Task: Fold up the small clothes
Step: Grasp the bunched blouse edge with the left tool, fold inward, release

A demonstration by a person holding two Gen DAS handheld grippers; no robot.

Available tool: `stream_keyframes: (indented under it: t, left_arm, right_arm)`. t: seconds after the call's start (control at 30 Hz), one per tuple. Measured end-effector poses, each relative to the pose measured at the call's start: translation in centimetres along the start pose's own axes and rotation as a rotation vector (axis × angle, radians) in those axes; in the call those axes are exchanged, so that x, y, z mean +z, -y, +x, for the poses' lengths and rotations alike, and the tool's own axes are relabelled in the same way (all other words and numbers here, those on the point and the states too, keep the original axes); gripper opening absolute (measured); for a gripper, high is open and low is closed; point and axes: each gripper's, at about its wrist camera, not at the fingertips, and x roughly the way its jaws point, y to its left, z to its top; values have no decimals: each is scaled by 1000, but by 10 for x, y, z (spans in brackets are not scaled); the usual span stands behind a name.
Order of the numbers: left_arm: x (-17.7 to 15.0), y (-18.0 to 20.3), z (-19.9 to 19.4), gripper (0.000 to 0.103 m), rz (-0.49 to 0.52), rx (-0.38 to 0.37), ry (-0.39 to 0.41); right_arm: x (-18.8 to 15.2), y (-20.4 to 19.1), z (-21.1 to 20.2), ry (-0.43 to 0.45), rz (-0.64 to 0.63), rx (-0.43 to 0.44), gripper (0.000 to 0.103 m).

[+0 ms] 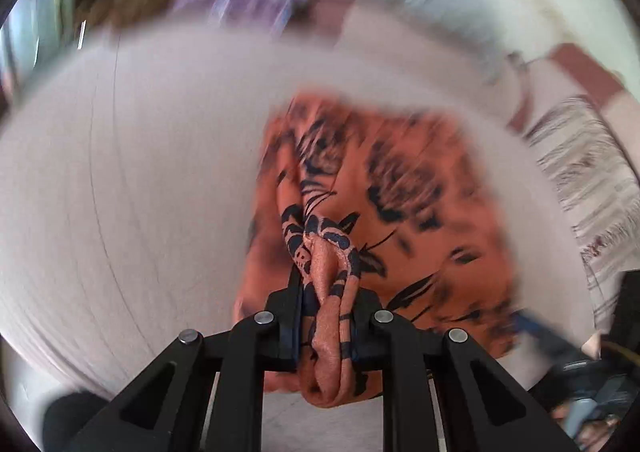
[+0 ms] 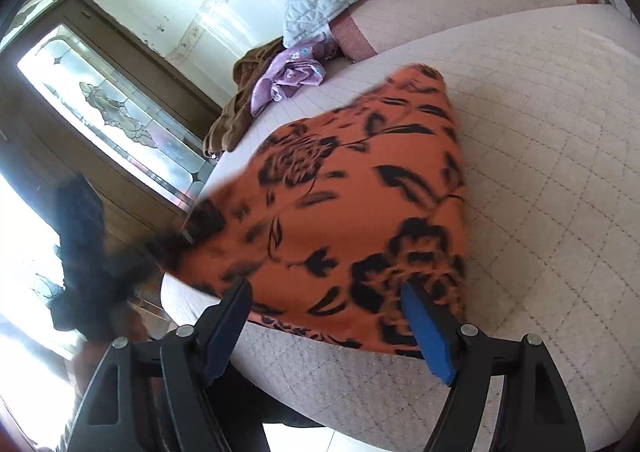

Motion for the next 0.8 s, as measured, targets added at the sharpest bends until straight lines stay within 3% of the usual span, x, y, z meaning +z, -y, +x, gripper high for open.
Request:
stream_keyframes:
  t: [0.07, 0.13, 0.2, 0.33, 0.43, 0.5, 0.8]
  left_arm:
    - [-5, -19, 6, 18, -78, -84, -4]
    - [-1, -25, 1, 18, -103, -111, -7]
    - [1, -26, -3, 18, -94, -105, -1]
    - [2, -12, -33, 17, -23, -71, 90]
    - [-6, -25, -16, 17, -79, -49, 38]
    - [-12, -36, -11, 17, -127, -75, 30]
    - [-14, -31, -27, 16, -83, -41, 69]
  right_arm:
    - [1, 2, 3, -13, 10, -7, 80]
    - [2, 0, 2, -14, 1, -13, 80]
    - [2, -1, 2, -19, -8, -19, 80]
    - [5, 1, 2, -22, 5, -23, 80]
    - [7, 1, 3, -23, 6, -23, 80]
    - [8, 2, 3, -29, 8, -24, 80]
    - [13, 15, -5, -22, 30, -26, 80]
